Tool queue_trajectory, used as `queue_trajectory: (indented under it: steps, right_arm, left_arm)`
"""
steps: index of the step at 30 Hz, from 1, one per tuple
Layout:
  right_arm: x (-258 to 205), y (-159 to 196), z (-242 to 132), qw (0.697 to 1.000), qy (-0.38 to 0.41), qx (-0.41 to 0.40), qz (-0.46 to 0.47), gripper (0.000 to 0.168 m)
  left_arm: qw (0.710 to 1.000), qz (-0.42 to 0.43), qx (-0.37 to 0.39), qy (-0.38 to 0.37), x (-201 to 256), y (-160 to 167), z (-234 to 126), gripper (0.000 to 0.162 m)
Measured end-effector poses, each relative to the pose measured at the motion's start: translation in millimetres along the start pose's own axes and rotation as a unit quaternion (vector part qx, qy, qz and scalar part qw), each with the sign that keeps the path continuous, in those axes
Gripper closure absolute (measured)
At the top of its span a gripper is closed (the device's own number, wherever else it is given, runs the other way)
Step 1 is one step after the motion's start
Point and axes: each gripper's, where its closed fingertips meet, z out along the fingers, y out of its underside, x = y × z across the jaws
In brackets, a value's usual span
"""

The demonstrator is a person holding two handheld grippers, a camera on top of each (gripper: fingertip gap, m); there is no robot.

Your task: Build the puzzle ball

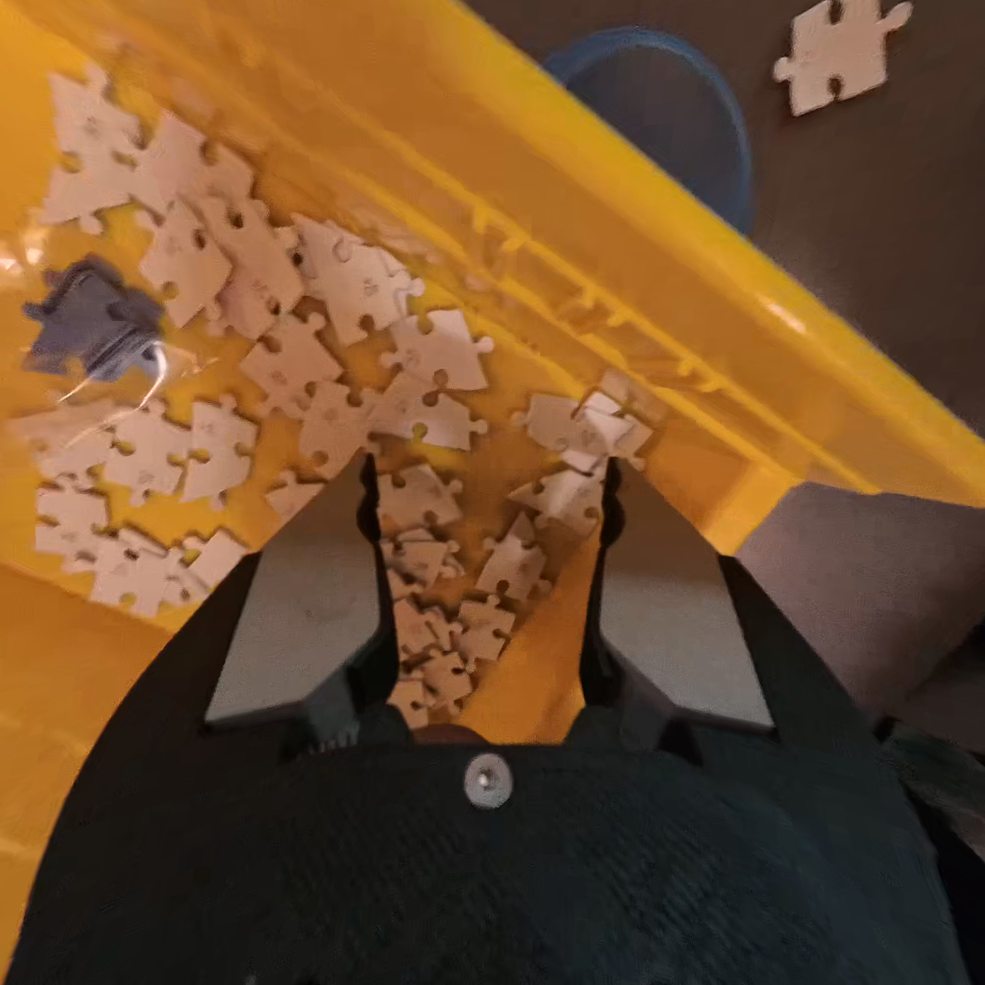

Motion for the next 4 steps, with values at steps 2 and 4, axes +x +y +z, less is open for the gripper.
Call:
queue_trajectory:
  steps: [2, 4]
  right_arm:
    - [0, 0, 0, 1.0, 0.003, 0.001, -0.004, 0.132]
    - [0, -1, -1, 1.0, 0.007, 0.002, -0.007, 0.132]
  left_arm:
    - [0.997, 0.004, -0.021, -0.071, -28, 16, -7, 0.123]
    - [0.996, -0.018, 0.014, -0.082, -38, 15, -17, 0.109]
